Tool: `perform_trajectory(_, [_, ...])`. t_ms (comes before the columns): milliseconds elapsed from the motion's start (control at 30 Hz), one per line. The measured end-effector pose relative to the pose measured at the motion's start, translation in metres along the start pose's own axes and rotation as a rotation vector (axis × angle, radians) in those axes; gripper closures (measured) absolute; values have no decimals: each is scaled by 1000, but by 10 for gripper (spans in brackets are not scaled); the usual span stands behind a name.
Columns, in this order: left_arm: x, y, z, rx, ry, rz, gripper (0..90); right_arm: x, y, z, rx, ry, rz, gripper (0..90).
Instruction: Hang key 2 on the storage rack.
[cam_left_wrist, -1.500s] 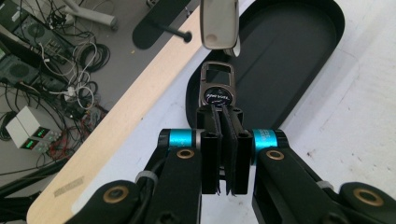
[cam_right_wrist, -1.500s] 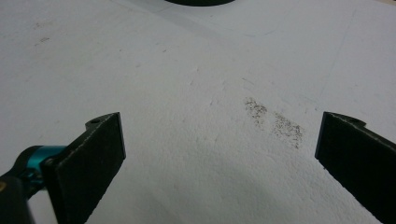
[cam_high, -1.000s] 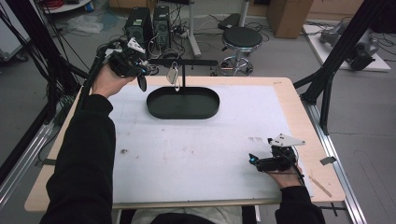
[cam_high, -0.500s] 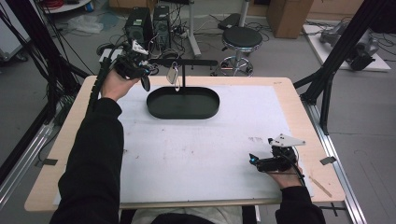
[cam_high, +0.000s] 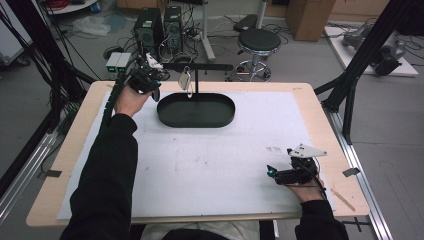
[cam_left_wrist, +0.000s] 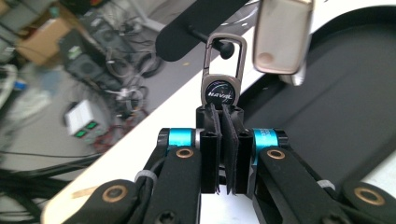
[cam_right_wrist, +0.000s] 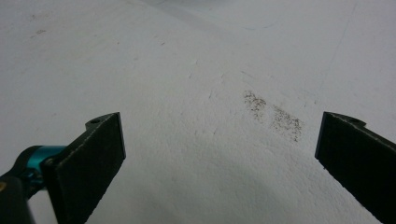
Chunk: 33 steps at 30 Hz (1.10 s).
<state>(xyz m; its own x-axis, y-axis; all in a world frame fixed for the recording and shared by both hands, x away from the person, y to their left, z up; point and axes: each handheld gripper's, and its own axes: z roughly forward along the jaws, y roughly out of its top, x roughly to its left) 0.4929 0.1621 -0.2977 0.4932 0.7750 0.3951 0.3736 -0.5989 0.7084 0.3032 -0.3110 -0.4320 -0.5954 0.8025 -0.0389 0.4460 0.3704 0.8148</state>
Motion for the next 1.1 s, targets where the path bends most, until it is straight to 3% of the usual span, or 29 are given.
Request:
perform_trajectory(167, [3, -1, 12, -26, 18, -40, 854, -1, 0, 0, 3, -1, -4, 8])
perform_trajectory(500, [18, -12, 31, -98, -86, -202, 837, -1, -1, 1, 13, -1, -1, 8])
perform_trajectory(667, [19, -12, 29, -112, -114, -218, 804, -1, -1, 2, 12, 0, -4, 8])
perform_trajectory(700, [20, -12, 28, -125, -123, -227, 683, -1, -1, 2, 12, -1, -3, 8])
perform_trajectory(733, [21, -11, 25, -145, -148, -235, 683, -1, -1, 2, 12, -1, -3, 8])
perform_trajectory(767, [21, -11, 22, -157, -166, -233, 586, -1, -1, 2, 11, -1, -6, 8])
perform_trajectory(800, [21, -10, 20, -160, -169, -218, 416, -1, -1, 2, 11, -2, -8, 8])
perform_trajectory(867, [19, -9, 15, -156, -168, -179, 266, 0, -1, 2, 11, -2, -7, 8])
perform_trajectory(900, [20, -10, 13, -158, -187, -180, 266, 0, -1, 2, 11, -2, -7, 8])
perform_trajectory(933, [21, -11, 12, -158, -214, -189, 174, 0, -1, 2, 11, -1, -6, 8])
perform_trajectory(1033, [25, -13, 9, -158, -297, -233, 51, 1, 0, 3, 14, 4, -8, 8])
perform_trajectory(1100, [28, -14, 8, -148, -341, -270, 21, 1, 0, 3, 13, 5, -11, 8])
